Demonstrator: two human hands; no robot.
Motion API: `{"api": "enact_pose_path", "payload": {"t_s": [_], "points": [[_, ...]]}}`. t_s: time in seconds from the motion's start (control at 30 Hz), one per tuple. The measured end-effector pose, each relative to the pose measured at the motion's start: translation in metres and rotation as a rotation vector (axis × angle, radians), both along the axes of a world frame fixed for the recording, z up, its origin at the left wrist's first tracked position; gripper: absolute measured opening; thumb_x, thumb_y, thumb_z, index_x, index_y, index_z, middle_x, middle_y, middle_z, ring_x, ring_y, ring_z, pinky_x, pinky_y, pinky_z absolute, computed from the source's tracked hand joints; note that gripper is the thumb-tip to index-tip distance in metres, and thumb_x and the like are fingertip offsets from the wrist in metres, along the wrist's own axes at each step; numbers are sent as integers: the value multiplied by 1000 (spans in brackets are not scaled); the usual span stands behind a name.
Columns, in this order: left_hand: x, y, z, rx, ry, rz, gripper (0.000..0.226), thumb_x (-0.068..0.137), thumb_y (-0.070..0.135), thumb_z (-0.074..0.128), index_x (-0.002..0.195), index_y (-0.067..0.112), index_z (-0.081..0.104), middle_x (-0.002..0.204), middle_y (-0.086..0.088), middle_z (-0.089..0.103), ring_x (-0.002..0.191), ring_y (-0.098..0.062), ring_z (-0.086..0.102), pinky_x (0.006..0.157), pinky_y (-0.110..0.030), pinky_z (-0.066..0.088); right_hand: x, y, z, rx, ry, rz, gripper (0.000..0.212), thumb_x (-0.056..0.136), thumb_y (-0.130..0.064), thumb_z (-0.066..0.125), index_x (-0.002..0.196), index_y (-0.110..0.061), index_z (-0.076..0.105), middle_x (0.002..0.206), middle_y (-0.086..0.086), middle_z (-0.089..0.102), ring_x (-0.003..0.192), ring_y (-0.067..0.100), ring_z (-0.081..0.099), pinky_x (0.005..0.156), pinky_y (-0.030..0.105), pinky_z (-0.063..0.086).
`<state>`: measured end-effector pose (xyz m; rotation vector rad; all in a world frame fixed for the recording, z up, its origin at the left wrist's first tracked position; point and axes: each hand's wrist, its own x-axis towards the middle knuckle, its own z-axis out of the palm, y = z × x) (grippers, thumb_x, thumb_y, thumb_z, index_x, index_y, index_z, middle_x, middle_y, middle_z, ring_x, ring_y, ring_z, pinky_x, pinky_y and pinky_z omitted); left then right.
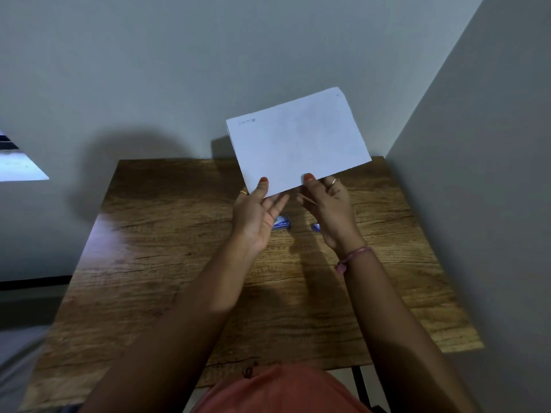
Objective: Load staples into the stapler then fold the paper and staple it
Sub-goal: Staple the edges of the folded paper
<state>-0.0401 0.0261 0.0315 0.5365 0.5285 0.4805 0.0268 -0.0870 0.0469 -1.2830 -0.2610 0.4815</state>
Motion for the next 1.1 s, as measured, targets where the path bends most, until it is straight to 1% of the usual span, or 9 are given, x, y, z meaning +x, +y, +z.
{"api": "enact_pose_path", "payload": {"t_s": [0.13, 0.23, 0.3, 0.43, 0.5, 0.6, 0.73, 0.9, 1.1], "points": [[-9, 2, -1, 81, -16, -201, 38, 87, 28, 63, 121, 12, 56, 114, -14, 70, 103, -29, 68, 77, -38, 58, 7, 0, 13, 31, 21, -6, 13, 95, -10, 53, 83, -12, 58, 73, 4, 61, 68, 12, 60, 66, 24, 58], [-15, 30, 0, 95, -164, -315, 62, 86, 61, 47, 130, 17, 54, 129, -12, 60, 120, -34, 56, 94, -49, 47, 19, -14, 22, -82, -27, 148, 9, 94, -8, 56, 88, -11, 62, 71, -1, 68, 65, 10, 63, 65, 25, 58], [-19, 56, 7, 139, -196, -307, 62, 88, 66, 37, 117, 20, 66, 121, -7, 65, 112, -29, 60, 90, -43, 43, 28, -25, 25, -154, -50, 241, 12, 93, -7, 56, 87, -13, 64, 72, -3, 71, 63, 8, 65, 64, 24, 58], [-24, 96, 22, 459, -15, -331, 31, 93, 34, 53, 111, 16, 72, 114, -5, 70, 101, -16, 67, 79, -28, 56, 41, -41, 24, -233, -80, 349, 16, 91, -7, 59, 96, -15, 72, 94, 9, 75, 78, 20, 70, 75, 34, 60], [-24, 104, 26, 616, 88, -393, 35, 85, 22, 64, 118, 9, 66, 113, -9, 69, 98, -20, 65, 79, -30, 57, 42, -44, 25, -243, -108, 374, 17, 90, -8, 60, 100, -13, 73, 104, 15, 72, 86, 27, 69, 78, 37, 60], [-23, 105, 31, 757, 180, -460, 37, 72, 23, 73, 107, 10, 69, 104, -6, 73, 93, -21, 68, 81, -34, 56, 39, -43, 28, -233, -155, 394, 28, 90, -6, 59, 77, -24, 76, 97, 10, 74, 86, 25, 70, 77, 36, 60], [-18, 99, 39, 859, 200, -460, 16, 82, 22, 70, 96, 13, 71, 98, -7, 73, 86, -19, 70, 73, -31, 57, 38, -39, 29, -238, -221, 338, 38, 90, -5, 59, 62, -27, 73, 84, 12, 67, 78, 20, 65, 72, 32, 57], [-12, 89, 42, 695, 157, -399, 24, 86, 24, 60, 102, 8, 66, 102, -13, 68, 90, -26, 64, 77, -33, 51, 40, -35, 27, -161, -289, 246, 33, 93, 0, 52, 97, -24, 75, 99, -5, 75, 93, 12, 67, 77, 27, 55], [-10, 65, 31, 172, -68, -341, 31, 96, 26, 45, 97, 11, 72, 88, -5, 74, 77, -17, 71, 62, -29, 59, 41, -33, 31, -66, -358, 97, 31, 92, 1, 52, 100, -21, 73, 98, -5, 75, 97, 13, 68, 75, 24, 56]]}}
